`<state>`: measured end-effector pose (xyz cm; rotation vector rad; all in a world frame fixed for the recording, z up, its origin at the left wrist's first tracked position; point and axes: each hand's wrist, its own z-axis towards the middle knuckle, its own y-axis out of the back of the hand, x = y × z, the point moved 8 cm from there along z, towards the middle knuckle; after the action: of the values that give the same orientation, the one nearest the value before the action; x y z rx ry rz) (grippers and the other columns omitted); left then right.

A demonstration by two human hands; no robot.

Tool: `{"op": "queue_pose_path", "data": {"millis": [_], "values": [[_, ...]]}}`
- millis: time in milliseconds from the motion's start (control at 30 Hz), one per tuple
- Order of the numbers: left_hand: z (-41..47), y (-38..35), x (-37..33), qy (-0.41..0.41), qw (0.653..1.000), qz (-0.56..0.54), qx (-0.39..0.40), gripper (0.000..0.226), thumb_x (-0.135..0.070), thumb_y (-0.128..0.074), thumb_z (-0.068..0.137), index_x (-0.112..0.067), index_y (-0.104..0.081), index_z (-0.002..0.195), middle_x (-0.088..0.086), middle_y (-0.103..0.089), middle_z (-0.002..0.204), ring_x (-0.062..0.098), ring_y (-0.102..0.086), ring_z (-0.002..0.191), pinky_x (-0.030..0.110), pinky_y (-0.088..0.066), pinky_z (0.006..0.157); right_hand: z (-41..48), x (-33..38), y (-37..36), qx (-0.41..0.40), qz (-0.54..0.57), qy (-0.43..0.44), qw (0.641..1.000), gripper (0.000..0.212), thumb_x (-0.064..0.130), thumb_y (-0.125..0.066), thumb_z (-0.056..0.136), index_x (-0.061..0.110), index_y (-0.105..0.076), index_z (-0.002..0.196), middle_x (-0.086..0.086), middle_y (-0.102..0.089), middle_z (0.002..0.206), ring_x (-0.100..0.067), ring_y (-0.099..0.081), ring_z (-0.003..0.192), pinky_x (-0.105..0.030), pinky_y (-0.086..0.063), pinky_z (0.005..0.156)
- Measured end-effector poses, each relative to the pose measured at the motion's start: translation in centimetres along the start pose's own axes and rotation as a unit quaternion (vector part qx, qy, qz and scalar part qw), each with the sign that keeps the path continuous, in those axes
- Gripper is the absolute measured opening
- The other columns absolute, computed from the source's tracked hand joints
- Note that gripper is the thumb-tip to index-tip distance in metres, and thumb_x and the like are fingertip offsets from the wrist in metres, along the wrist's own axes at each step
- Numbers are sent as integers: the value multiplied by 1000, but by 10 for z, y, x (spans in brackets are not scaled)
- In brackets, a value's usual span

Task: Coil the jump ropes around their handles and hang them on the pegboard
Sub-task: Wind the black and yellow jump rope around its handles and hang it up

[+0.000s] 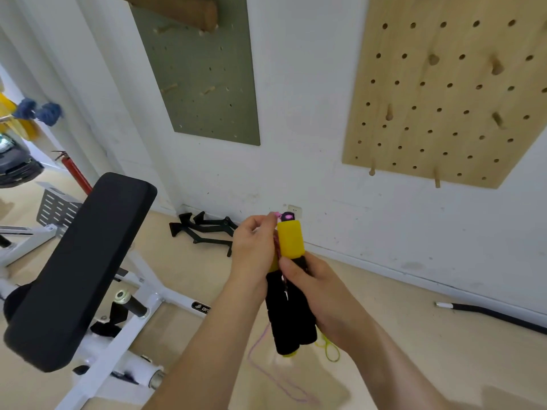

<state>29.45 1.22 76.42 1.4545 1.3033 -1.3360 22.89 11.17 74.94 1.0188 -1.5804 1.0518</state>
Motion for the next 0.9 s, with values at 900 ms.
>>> {"op": "queue_pose_path", "data": {"millis": [900], "values": [[-7, -17, 1, -16, 972, 34, 232, 44, -42, -36, 98, -23, -58, 65, 0, -35, 53, 15, -24, 48, 22, -20, 43, -2, 27, 28, 221, 192, -104, 951, 54, 8, -83, 57, -1, -60, 105, -19, -61, 78, -31, -62, 62, -38, -54, 61]]}}
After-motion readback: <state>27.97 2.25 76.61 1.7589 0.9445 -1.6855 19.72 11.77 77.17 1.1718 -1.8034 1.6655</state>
